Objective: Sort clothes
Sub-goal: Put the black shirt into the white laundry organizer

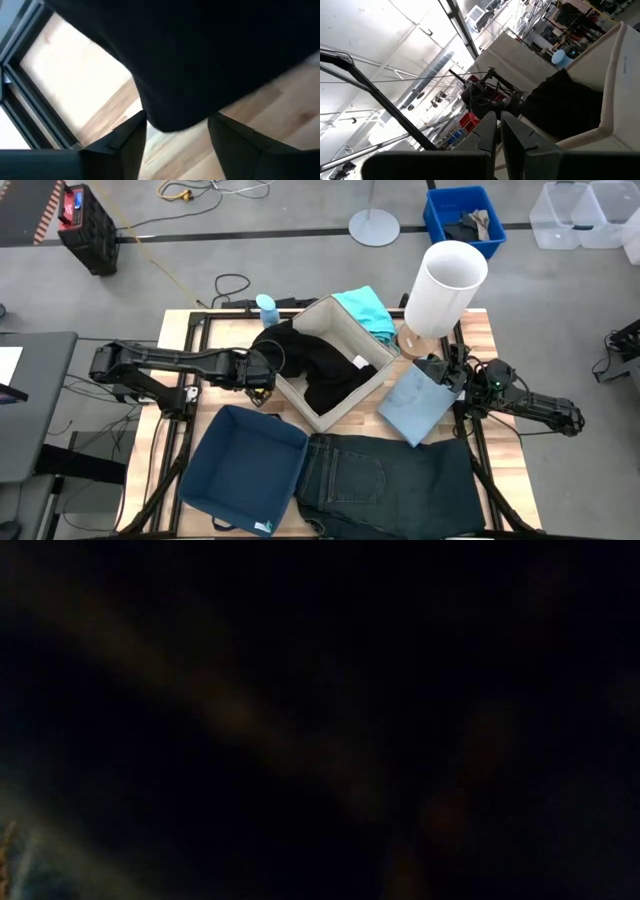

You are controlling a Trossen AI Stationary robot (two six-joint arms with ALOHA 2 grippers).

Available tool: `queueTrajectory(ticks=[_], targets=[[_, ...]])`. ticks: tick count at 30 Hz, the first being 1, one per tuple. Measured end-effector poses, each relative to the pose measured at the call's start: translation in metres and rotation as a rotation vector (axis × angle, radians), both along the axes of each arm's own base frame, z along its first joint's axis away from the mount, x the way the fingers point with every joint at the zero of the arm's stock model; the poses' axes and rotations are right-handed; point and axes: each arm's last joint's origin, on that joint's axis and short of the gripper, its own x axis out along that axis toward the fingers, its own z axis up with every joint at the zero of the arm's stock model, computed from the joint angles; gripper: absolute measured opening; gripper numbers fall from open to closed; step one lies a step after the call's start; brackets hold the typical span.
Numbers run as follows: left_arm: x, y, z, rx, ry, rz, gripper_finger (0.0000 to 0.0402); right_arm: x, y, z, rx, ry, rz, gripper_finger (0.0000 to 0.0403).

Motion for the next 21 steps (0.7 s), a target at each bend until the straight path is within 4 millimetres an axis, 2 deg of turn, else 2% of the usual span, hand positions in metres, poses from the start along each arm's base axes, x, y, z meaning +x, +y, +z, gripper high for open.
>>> queueTrajectory(ticks=[4, 10, 15, 18, 21], targets=[[0.002, 0.0, 0.001, 0.015, -0.02, -0.001, 0.0135, 0.0, 0.0, 0.0, 0.001, 0.003, 0.0, 0.0047], [0.004, -0.001, 0.002, -0.014, -0.03, -0.025, 0.0016, 0.0, 0.0, 0.0, 0.003, 0.003, 0.001, 0.0047], [0.007, -0.005, 0.013, -0.028, -0.046, -0.085, 0.0004, 0.0, 0.0, 0.0, 0.007, 0.002, 0.002, 0.0047], [0.008, -0.007, 0.033, -0.046, -0.063, -0.111, 0.0003, 0.0, 0.0, 0.0, 0.017, 0.0, 0.006, 0.0047], [0.007, -0.008, 0.061, -0.04, -0.087, -0.136, 0.0002, 0.0, 0.0, 0.0, 0.018, 0.0, 0.007, 0.0047]])
